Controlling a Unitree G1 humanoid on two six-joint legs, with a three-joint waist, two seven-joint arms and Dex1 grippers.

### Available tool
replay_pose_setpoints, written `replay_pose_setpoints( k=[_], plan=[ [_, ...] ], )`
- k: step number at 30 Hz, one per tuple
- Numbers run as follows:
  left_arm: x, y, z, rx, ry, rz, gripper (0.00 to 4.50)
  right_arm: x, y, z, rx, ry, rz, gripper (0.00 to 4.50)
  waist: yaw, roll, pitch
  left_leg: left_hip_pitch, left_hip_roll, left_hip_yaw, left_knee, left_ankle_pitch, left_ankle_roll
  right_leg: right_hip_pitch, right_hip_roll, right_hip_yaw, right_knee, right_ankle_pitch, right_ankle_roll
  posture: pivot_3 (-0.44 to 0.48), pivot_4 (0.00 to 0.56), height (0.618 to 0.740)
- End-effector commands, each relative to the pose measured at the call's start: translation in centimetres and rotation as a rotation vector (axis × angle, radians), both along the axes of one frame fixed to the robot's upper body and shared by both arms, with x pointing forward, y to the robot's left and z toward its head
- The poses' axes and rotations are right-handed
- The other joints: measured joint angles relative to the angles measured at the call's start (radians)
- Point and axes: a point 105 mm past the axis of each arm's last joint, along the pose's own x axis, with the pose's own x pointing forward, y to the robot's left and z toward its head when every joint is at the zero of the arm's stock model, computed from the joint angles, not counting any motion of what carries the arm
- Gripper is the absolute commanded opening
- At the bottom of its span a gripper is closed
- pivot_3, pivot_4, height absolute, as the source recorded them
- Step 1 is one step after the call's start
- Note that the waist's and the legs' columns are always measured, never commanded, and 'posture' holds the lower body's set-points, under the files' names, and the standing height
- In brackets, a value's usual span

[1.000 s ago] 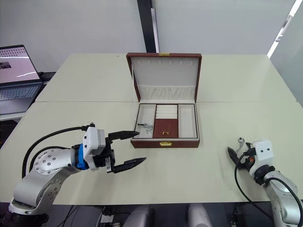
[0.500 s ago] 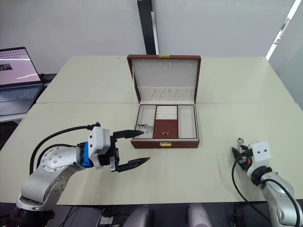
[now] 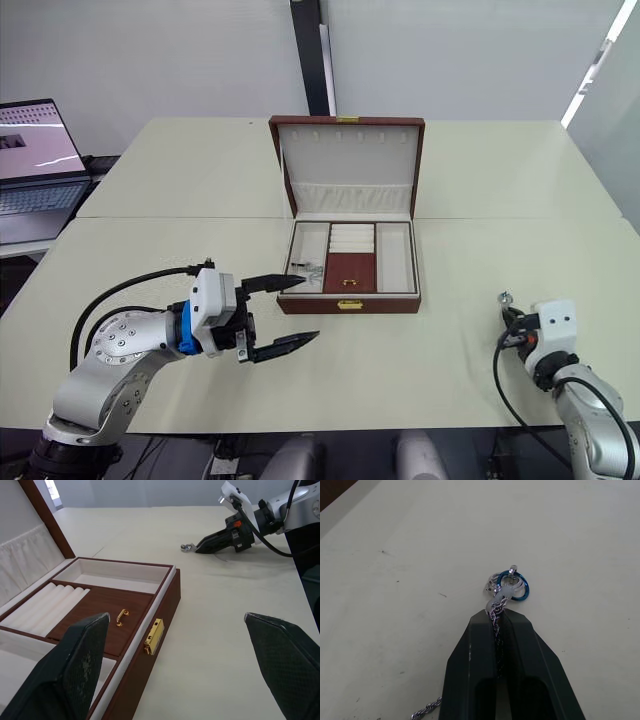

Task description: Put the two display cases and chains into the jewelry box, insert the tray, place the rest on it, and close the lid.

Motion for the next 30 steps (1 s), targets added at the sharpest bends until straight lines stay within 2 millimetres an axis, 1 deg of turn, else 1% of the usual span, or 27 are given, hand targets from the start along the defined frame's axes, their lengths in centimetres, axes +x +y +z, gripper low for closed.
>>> replay_pose_setpoints(
  k=[1,4,9,11,17,21,25,27,30],
  plan=[
    [0.1,-0.2,0.6,-0.012,-0.041,-0.006,4.5,-0.2,-0.4,-0.1,0.011,-0.002,-0.002,0.01,0.0,0.0,0.0,0.0,0.0,0.0,0.0,0.0,0.0,0.0,0.0,0.0,0.0,0.0,0.0,0.0,0.15,0.74],
    [0.4,-0.1,0.6,-0.036,-0.034,0.016,4.5,0.0,0.1,2.4,0.064,-0.097,0.064,0.01,0.0,0.001,0.0,0.0,0.0,0.0,0.0,0.0,0.0,0.0,0.0,0.0,0.0,0.0,0.0,0.0,0.15,0.74],
    [0.6,0.1,0.5,-0.058,-0.026,0.05,4.5,0.2,1.5,5.4,0.108,-0.174,0.176,0.01,-0.001,0.001,0.001,0.0,0.0,0.0,0.0,0.0,0.0,-0.001,0.0,0.0,0.0,0.0,0.0,0.0,0.15,0.74],
    [0.7,0.2,0.6,-0.072,-0.024,0.071,4.5,0.3,2.0,6.2,0.116,-0.19,0.206,0.01,-0.001,0.001,0.001,0.0,0.0,0.0,0.0,0.0,0.0,-0.001,0.0,0.001,0.0,0.0,0.0,0.0,0.15,0.74],
    [0.6,0.6,0.3,-0.113,-0.013,0.156,4.5,1.2,4.7,9.3,0.138,-0.249,0.323,0.01,0.0,0.001,0.001,0.0,0.0,0.0,-0.001,0.0,0.0,-0.001,0.0,0.001,0.0,0.0,0.0,0.0,0.15,0.74],
    [0.4,1.5,-0.2,-0.141,-0.006,0.256,4.5,2.1,7.0,11.6,0.147,-0.291,0.415,0.01,-0.001,0.001,0.001,-0.001,0.0,0.0,-0.001,0.0,0.0,-0.001,0.0,0.001,0.0,0.0,0.0,0.0,0.15,0.74],
    [0.2,2.0,-0.5,-0.156,-0.001,0.317,4.5,2.8,8.7,13.0,0.157,-0.314,0.48,0.01,0.001,0.001,0.001,-0.001,0.0,-0.001,-0.001,0.0,0.0,-0.002,0.0,0.0,0.0,0.0,0.0,0.0,0.15,0.74],
    [0.0,2.2,-0.6,-0.166,0.001,0.353,4.5,3.2,10.1,13.8,0.162,-0.325,0.53,0.01,0.001,0.001,0.001,-0.002,0.0,-0.001,-0.001,0.0,0.0,-0.002,0.0,0.0,0.0,0.0,0.0,0.0,0.15,0.74],
    [-0.3,2.5,-0.8,-0.175,0.002,0.392,4.5,3.6,11.4,14.3,0.171,-0.328,0.581,0.01,0.002,0.001,0.001,-0.002,0.0,-0.001,-0.001,0.0,0.0,-0.002,0.0,0.0,0.0,0.0,0.0,0.0,0.15,0.74]
  ],
)
